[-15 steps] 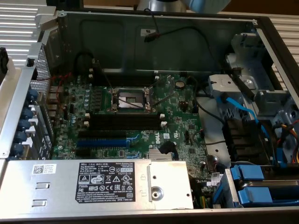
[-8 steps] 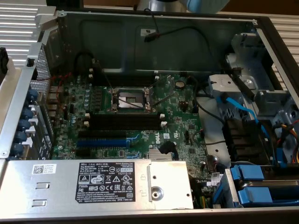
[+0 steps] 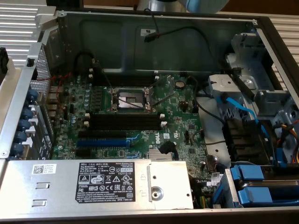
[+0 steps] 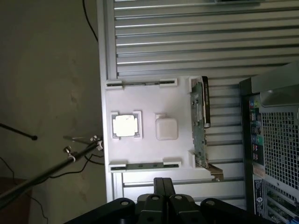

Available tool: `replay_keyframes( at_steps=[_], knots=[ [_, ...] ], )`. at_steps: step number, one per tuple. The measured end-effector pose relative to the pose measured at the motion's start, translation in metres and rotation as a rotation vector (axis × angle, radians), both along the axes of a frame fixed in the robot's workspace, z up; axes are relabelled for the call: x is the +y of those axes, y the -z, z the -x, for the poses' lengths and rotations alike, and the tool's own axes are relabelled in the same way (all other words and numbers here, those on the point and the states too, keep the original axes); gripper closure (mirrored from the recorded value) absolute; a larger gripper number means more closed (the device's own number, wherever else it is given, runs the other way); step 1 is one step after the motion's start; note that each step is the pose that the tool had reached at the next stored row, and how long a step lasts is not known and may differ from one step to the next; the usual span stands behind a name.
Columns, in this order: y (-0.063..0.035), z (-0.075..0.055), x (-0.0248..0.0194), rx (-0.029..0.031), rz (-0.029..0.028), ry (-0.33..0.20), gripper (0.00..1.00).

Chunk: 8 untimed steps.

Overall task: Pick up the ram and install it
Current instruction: 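Pick up the ram and move it above insertion slot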

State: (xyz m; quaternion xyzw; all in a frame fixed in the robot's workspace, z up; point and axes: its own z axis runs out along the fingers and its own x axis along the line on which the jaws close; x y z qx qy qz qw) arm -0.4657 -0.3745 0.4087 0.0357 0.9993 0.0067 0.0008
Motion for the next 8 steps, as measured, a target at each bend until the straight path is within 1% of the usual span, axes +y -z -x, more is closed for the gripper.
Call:
replay_keyframes(
  at_steps=[6,8],
  knots=[
    [0.0,0.0,0.0,0.0,0.0,0.0,0.9],
    [0.0,0.001,0.0,0.002,0.0,0.0,0.9]
  ],
)
